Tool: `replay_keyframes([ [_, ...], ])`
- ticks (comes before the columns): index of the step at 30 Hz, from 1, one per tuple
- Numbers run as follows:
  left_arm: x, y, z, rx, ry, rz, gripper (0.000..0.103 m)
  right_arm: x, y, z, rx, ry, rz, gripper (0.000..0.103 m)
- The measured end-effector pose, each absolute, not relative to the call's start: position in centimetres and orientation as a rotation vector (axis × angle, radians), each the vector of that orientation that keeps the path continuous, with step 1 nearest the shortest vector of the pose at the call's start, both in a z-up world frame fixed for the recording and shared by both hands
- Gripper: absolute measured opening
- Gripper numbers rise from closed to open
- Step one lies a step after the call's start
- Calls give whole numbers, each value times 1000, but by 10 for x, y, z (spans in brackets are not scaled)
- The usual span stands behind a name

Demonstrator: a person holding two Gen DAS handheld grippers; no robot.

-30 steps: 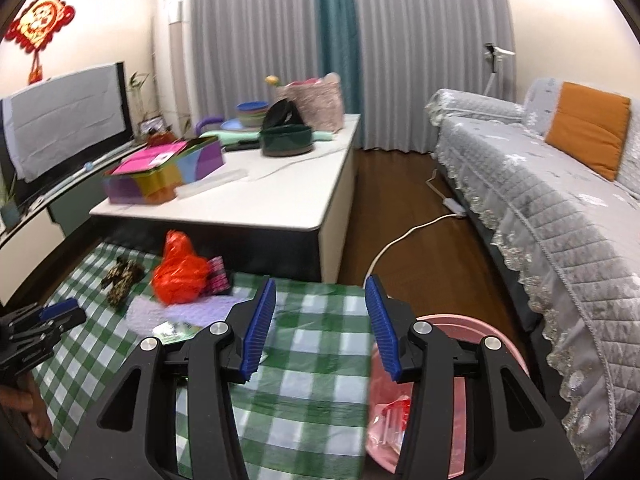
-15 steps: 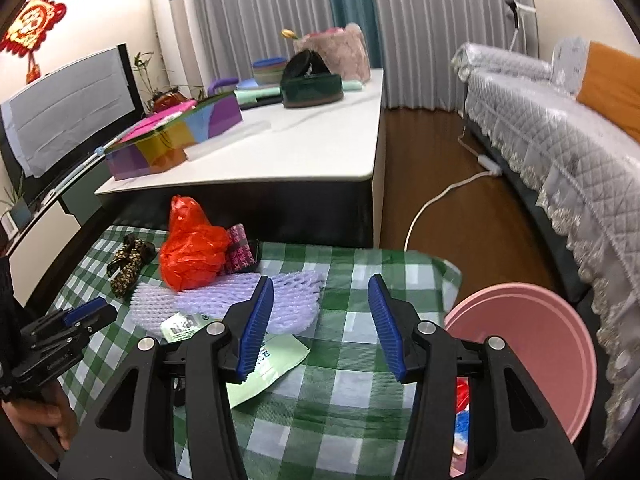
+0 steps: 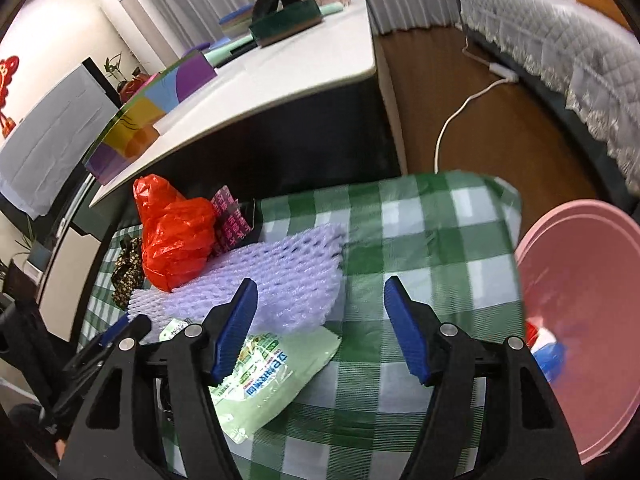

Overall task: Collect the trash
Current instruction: 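Grasp the white foam net with the left tool while the right tool grasps the lavender foam net, then carry the white foam net with the left tool while the right tool carries the lavender net to the bin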

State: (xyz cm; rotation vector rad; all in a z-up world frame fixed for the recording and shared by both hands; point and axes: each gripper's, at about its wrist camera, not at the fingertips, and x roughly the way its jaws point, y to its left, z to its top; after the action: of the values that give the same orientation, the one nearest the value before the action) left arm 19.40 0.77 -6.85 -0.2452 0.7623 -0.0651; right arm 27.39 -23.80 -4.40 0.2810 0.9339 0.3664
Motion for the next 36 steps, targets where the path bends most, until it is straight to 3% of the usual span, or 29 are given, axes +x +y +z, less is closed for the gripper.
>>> replay_keyframes([
  [1, 195, 5, -69, -239, 767, -71, 48, 274, -235, -44, 274, 937, 377, 60],
  [2, 195, 3, -69, -230, 769, -71, 43, 273, -234, -44, 267, 937, 388, 49],
  [3, 195, 2, -69, -222, 772, -70, 30, 272, -231, -43, 260, 940, 407, 34],
  [4, 196, 1, -69, -210, 778, -70, 19, 272, -230, -42, 254, 939, 418, 27],
  [6, 194, 1, -65, -199, 769, -69, 9, 268, -228, -37, 235, 921, 436, 3],
  [16, 174, -7, -32, -142, 685, -65, 6, 235, -239, 14, 154, 719, 476, 2],
  [36, 110, -2, 19, -84, 564, -13, 6, 171, -291, 64, 148, 554, 418, 2],
])
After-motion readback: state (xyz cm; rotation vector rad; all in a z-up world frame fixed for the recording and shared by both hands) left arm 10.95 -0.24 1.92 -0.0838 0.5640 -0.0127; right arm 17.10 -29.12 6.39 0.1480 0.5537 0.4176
